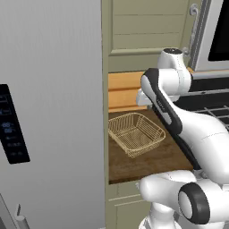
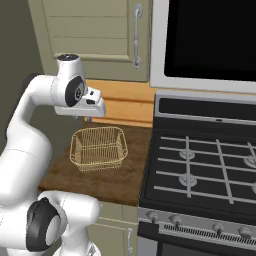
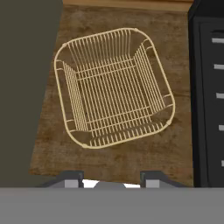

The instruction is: Open the cabinet, pick up the bread from the cabinet and place it in the basket. Then move the basket to the dining counter.

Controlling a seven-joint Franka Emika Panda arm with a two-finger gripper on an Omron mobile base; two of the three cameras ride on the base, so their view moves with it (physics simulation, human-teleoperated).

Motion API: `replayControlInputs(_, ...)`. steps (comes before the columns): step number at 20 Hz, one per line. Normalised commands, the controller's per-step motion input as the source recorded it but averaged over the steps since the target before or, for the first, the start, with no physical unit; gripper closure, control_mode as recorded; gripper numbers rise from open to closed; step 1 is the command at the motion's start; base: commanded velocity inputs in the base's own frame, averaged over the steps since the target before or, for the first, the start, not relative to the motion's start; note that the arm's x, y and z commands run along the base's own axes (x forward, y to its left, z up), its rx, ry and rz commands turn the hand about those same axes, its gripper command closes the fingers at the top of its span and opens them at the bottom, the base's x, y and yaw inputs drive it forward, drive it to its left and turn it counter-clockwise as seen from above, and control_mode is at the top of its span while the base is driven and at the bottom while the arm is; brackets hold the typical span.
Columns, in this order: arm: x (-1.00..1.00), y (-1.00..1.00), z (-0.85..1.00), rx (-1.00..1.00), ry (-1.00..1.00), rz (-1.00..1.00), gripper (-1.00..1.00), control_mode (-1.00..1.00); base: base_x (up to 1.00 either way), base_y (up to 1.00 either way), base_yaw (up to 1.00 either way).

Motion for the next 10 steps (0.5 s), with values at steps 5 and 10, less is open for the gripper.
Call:
replayControlInputs(5,-0.11,-0.12,0.05,0.01,-0.11,0.03,-1.0,-1.0,0.0,0.0,0.0)
replayControlInputs(10,-0.15,-0.94,0.73,0.15,-0.43,0.05,-1.0,-1.0,0.0,0.0,0.0)
